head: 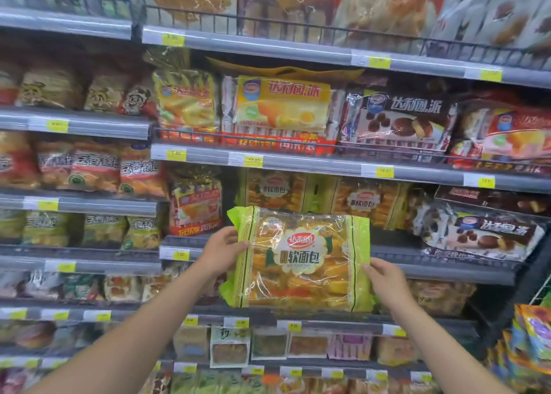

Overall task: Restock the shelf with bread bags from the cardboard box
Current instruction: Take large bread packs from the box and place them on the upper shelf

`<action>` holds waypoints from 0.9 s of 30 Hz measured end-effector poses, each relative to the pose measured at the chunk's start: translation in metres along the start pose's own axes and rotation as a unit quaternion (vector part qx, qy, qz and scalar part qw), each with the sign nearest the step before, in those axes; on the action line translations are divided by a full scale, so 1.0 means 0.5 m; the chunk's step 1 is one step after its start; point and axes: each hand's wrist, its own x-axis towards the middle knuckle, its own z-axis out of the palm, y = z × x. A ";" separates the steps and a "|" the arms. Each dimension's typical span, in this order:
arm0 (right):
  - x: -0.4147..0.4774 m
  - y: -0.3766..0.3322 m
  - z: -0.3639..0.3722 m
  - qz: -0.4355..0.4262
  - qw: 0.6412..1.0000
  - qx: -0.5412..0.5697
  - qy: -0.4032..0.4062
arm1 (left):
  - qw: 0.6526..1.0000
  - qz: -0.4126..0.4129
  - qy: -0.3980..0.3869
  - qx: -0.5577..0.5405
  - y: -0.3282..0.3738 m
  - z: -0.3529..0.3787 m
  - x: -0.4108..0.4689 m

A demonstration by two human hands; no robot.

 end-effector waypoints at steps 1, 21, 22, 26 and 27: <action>0.018 -0.006 0.007 0.005 1.000 0.005 -0.002 | 1.000 0.001 0.005 0.001 0.005 -0.002 0.016; 0.568 -0.020 0.192 0.011 0.998 0.055 0.001 | 0.988 -0.074 0.136 -0.012 -0.063 0.016 0.584; 0.590 -0.021 0.206 0.008 0.998 0.054 0.000 | 0.988 -0.064 0.137 -0.010 -0.065 0.017 0.608; 0.645 -0.033 0.254 0.005 1.000 0.006 -0.016 | 0.990 -0.021 0.138 0.003 -0.087 0.012 0.680; 0.657 -0.029 0.268 0.003 1.000 -0.001 -0.020 | 0.991 -0.020 0.126 0.027 -0.092 0.013 0.679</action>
